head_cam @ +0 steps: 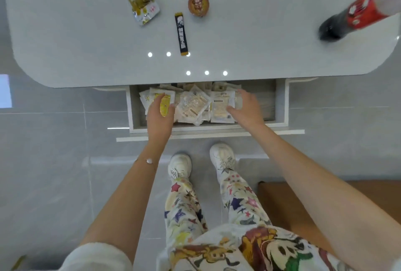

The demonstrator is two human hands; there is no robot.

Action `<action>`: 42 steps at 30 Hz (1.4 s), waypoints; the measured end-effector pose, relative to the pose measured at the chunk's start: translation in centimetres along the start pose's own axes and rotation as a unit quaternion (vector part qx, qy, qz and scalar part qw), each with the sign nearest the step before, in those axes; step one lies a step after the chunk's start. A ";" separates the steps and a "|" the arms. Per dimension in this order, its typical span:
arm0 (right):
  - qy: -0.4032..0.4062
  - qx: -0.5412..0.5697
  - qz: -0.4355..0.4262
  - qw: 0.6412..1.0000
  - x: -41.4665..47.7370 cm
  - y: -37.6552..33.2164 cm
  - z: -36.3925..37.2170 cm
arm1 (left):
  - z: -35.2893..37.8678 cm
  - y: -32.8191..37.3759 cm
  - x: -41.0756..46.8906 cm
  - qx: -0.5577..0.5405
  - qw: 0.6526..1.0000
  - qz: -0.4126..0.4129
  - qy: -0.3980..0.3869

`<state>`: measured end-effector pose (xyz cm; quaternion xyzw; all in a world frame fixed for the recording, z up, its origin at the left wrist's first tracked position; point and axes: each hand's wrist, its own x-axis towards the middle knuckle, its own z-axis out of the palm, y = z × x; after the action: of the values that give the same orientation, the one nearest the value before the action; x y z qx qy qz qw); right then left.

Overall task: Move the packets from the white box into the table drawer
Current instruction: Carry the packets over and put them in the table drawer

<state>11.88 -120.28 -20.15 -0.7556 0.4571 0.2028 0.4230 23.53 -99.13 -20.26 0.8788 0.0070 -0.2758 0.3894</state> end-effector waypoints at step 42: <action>-0.075 -0.450 -0.626 0.633 -58.6 -56.9 37.5 | -70.2 -20.3 -40.9 0.135 0.876 -0.272 0.375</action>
<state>34.70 -46.20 25.34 -0.9394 -0.3066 0.1255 0.0887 17.93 -28.40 24.20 0.9239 0.3537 -0.0186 0.1451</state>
